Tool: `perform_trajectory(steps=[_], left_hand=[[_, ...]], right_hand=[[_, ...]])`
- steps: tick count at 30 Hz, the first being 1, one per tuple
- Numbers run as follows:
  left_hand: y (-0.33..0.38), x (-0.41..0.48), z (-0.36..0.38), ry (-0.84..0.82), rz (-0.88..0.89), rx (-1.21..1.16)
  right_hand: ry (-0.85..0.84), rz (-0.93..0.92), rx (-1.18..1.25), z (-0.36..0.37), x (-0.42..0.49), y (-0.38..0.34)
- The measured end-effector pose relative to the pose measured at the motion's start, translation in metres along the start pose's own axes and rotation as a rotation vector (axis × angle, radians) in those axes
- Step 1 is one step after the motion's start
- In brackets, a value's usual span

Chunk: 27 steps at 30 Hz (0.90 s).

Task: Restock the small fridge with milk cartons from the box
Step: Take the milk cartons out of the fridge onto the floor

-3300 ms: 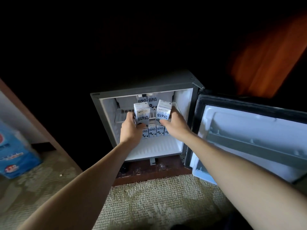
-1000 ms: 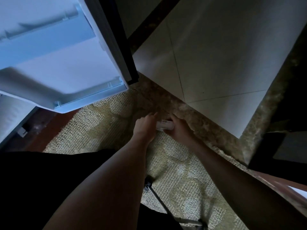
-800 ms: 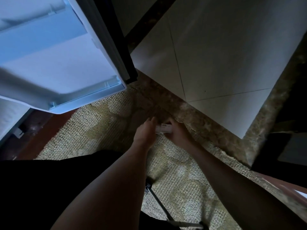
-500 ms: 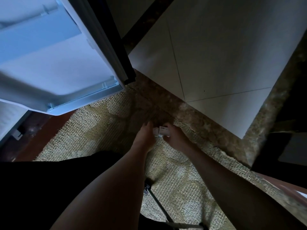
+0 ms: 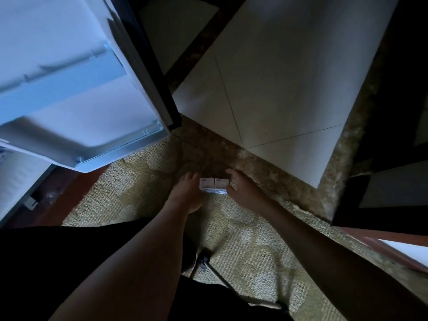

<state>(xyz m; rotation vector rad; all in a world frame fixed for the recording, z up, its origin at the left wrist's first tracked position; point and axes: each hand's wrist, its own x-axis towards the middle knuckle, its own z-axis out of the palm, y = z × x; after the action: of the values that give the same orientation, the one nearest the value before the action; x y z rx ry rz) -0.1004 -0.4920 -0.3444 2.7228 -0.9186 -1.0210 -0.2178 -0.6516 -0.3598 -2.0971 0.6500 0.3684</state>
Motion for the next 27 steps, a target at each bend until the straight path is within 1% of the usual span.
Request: perform_trajectory(steps=[3,7,10,13,17,20,23,27], left_hand=[[-0.004,-0.014,-0.026,0.019,0.0,0.128],[-0.001,-0.037,-0.067,0.08,0.088,0.227],[-0.008,-0.068,-0.107,0.166,0.088,0.209],[-0.028,-0.107,-0.142,0.245,0.083,0.193],[-0.057,-0.146,-0.177,0.367,0.032,0.215],[-0.071,-0.173,-0.205,0.469,-0.049,0.19],[-0.095,-0.202,-0.231,0.562,-0.135,0.197],[-0.147,-0.249,-0.249,0.621,-0.243,0.189]], right_hand=[[0.019,-0.043,-0.055,-0.007,-0.016,-0.014],[0.036,-0.135,-0.152,-0.022,-0.032,-0.045],[0.03,-0.223,-0.224,-0.033,-0.036,-0.078],[0.096,-0.364,-0.306,-0.042,-0.037,-0.12],[0.12,-0.559,-0.421,-0.046,-0.039,-0.182],[0.053,-0.614,-0.426,-0.046,-0.038,-0.234],[0.052,-0.676,-0.402,-0.051,-0.041,-0.284],[0.011,-0.8,-0.488,-0.047,-0.051,-0.346]])
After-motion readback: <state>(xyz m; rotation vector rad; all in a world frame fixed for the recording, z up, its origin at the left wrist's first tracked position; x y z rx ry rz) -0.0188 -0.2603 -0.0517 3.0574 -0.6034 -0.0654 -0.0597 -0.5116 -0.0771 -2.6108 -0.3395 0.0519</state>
